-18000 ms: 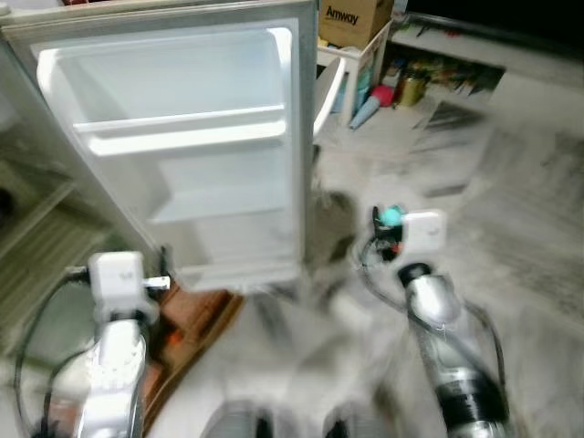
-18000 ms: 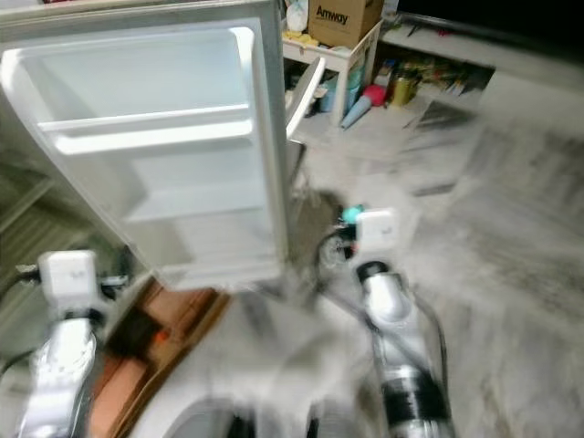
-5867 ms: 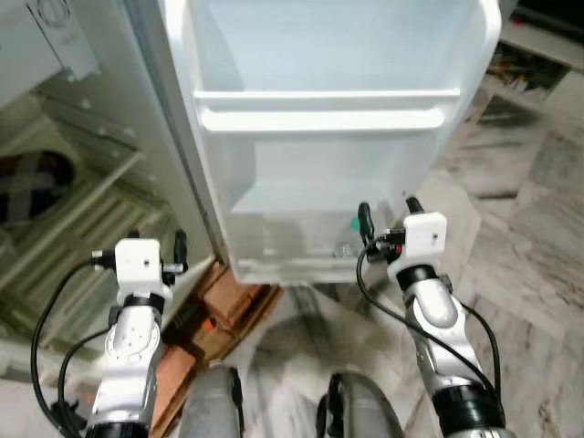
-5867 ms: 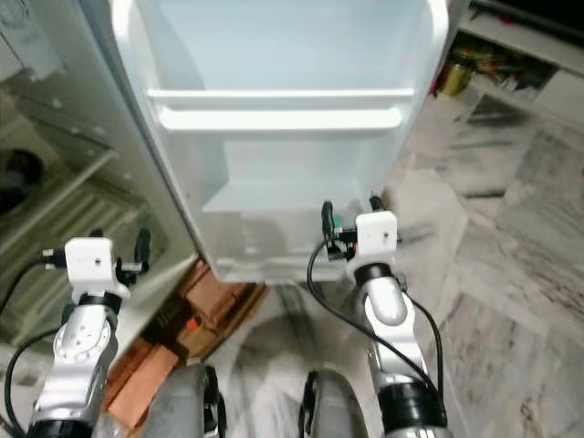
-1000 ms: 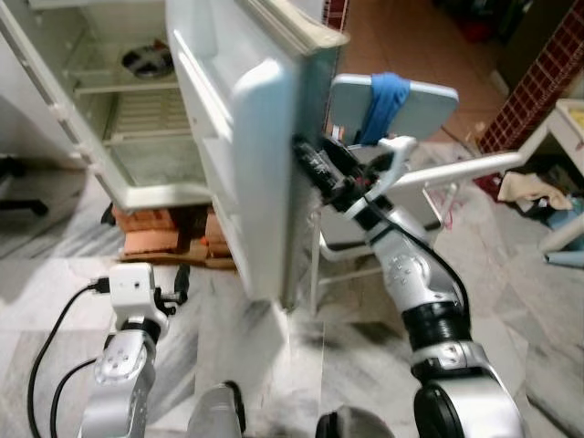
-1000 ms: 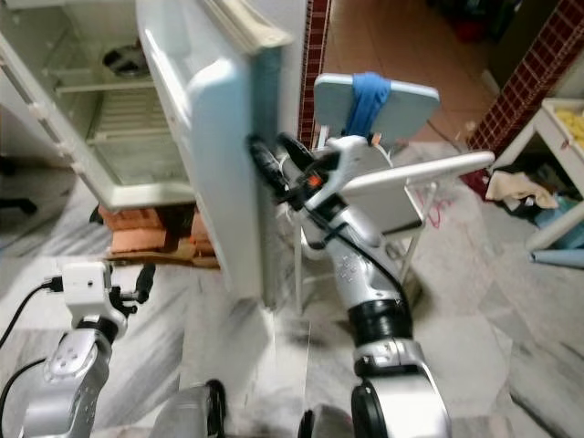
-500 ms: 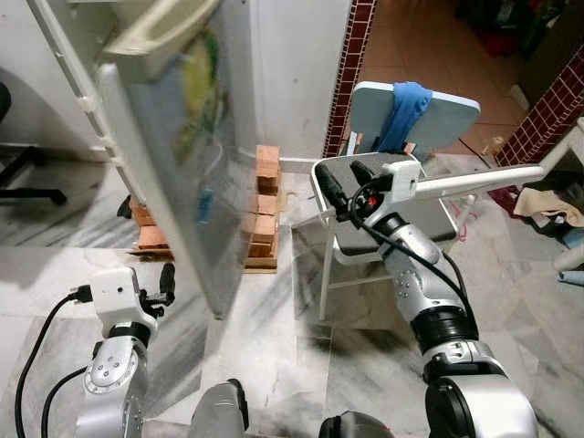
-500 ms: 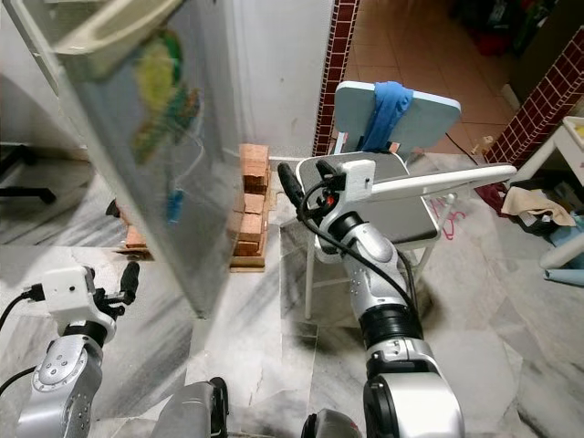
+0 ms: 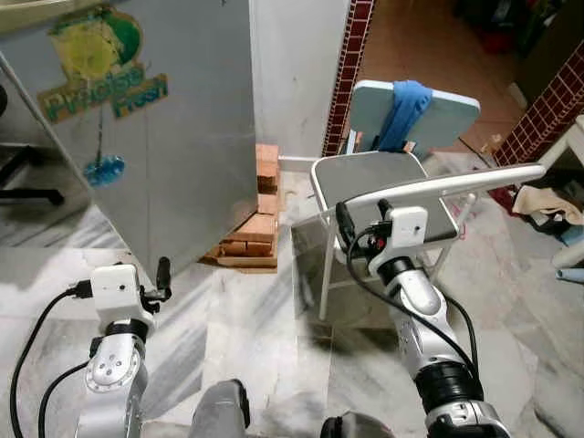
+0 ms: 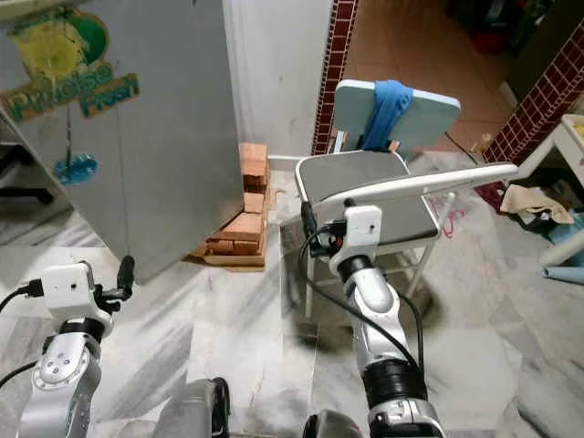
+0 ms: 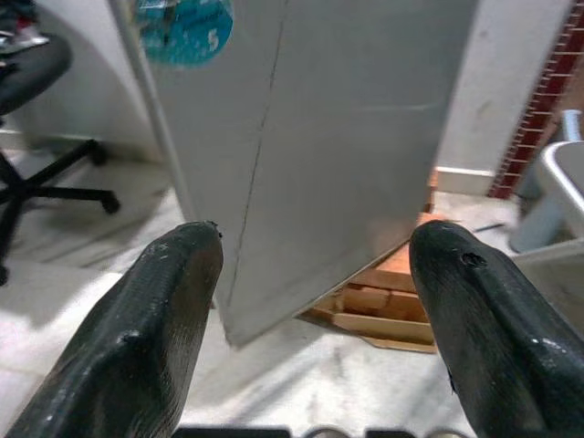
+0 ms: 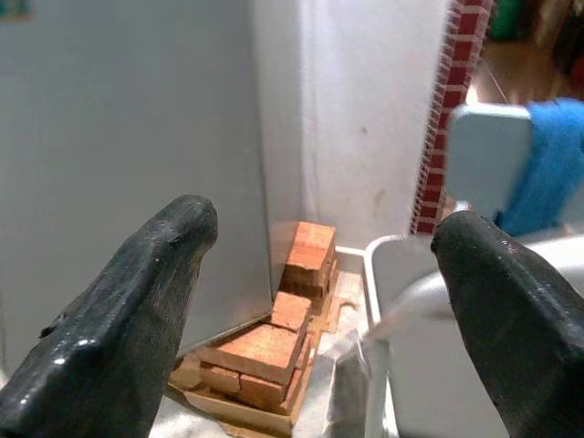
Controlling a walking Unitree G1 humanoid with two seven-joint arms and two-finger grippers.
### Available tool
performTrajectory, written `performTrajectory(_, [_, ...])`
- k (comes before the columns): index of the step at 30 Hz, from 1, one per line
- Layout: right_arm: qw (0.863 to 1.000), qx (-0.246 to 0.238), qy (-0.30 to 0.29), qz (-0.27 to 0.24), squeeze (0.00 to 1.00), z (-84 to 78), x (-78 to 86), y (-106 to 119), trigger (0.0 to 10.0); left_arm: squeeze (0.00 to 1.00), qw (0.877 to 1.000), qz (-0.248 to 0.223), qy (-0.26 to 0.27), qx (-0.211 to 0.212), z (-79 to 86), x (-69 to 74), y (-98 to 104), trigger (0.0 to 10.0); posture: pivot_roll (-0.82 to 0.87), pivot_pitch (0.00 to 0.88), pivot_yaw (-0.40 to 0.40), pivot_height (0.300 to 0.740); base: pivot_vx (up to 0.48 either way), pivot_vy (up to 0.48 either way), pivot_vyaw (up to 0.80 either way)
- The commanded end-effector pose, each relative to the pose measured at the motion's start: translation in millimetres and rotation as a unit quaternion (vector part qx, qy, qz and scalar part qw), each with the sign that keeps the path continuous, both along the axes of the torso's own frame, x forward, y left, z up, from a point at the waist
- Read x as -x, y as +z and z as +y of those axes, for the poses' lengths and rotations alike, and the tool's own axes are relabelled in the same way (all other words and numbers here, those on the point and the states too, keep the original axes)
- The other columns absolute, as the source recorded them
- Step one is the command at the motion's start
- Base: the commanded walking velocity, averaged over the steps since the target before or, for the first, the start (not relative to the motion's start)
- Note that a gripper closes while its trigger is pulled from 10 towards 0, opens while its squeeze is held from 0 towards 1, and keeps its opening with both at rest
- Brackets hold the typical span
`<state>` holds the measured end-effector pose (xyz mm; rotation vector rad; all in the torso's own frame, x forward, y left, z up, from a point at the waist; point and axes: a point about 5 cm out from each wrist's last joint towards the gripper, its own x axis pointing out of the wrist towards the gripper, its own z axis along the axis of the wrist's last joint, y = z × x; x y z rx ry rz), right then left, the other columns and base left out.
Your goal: Restocking fridge
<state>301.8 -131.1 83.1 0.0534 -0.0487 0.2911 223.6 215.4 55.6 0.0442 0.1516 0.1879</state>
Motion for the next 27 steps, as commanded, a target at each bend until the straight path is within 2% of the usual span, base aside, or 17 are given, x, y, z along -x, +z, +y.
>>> performTrajectory(1, [1.0,-0.001,0.006,-0.023,0.0,8.6,-3.6,10.7,10.0,0.0,1.0,0.004,-0.003,-0.005,3.8,-0.6,-3.5,10.0,0.09,0.077,-0.03,0.74,0.0,0.48,0.0])
performTrajectory(6, [0.999,-0.012,-0.048,-0.01,0.0,-1.2,-9.8,12.0,10.0,0.0,0.997,-0.037,-0.056,-0.037,-9.9,-17.2,10.4,10.0,0.1,0.067,-0.04,0.74,0.0,0.48,0.0])
performTrajectory(11, [0.997,-0.012,-0.073,-0.01,0.0,-2.3,-7.9,11.6,10.0,0.0,0.994,-0.059,-0.076,-0.057,-16.4,-21.7,17.7,10.0,0.09,0.089,-0.036,0.74,0.0,0.48,0.0])
performTrajectory(16, [0.997,-0.01,-0.081,-0.017,0.0,-0.3,-7.7,16.0,10.0,0.0,0.991,-0.05,-0.093,-0.077,-14.8,-11.9,14.2,10.0,0.11,0.13,-0.042,0.74,0.0,0.48,0.0])
performTrajectory(18, [0.996,-0.005,-0.082,-0.027,0.0,-2.0,-7.2,20.6,10.0,0.0,0.991,-0.044,-0.101,-0.079,-11.6,-0.4,10.7,10.0,0.12,0.153,-0.053,0.74,0.0,0.48,0.0])
performTrajectory(19, [0.996,-0.005,-0.082,-0.027,0.0,-2.0,-7.2,20.6,10.0,0.0,0.991,-0.044,-0.101,-0.079,-11.6,-0.4,10.7,10.0,0.12,0.153,-0.053,0.74,0.0,0.48,0.0])
performTrajectory(20, [0.996,0.002,-0.079,-0.029,0.0,-2.5,-3.1,19.0,10.0,0.0,0.991,-0.033,-0.103,-0.082,-9.1,8.5,4.7,10.0,0.12,0.16,-0.06,0.74,0.0,0.36,0.0])
performTrajectory(21, [0.997,0.003,-0.078,-0.028,0.0,-2.5,-1.0,17.2,10.0,0.0,0.99,-0.029,-0.104,-0.087,-8.2,11.7,2.1,10.0,0.12,0.16,-0.06,0.74,0.0,0.36,0.0])
performTrajectory(24, [0.997,0.025,-0.073,-0.015,0.0,0.9,7.7,5.6,10.0,0.0,0.993,-0.002,-0.091,-0.08,-1.4,17.1,-6.5,10.0,0.12,0.188,-0.071,0.74,0.0,0.12,0.0])
performTrajectory(26, [0.998,0.029,-0.061,-0.011,0.0,5.7,12.9,0.3,10.0,0.0,0.993,-0.003,-0.091,-0.077,-2.4,17.9,-6.5,10.0,0.11,0.175,-0.077,0.74,0.0,0.0,0.0])
performTrajectory(27, [0.998,0.024,-0.054,-0.013,0.0,6.4,13.6,0.4,10.0,0.0,0.992,-0.009,-0.101,-0.076,-5.4,13.9,-3.2,10.0,0.11,0.152,-0.072,0.74,0.0,0.0,0.0])
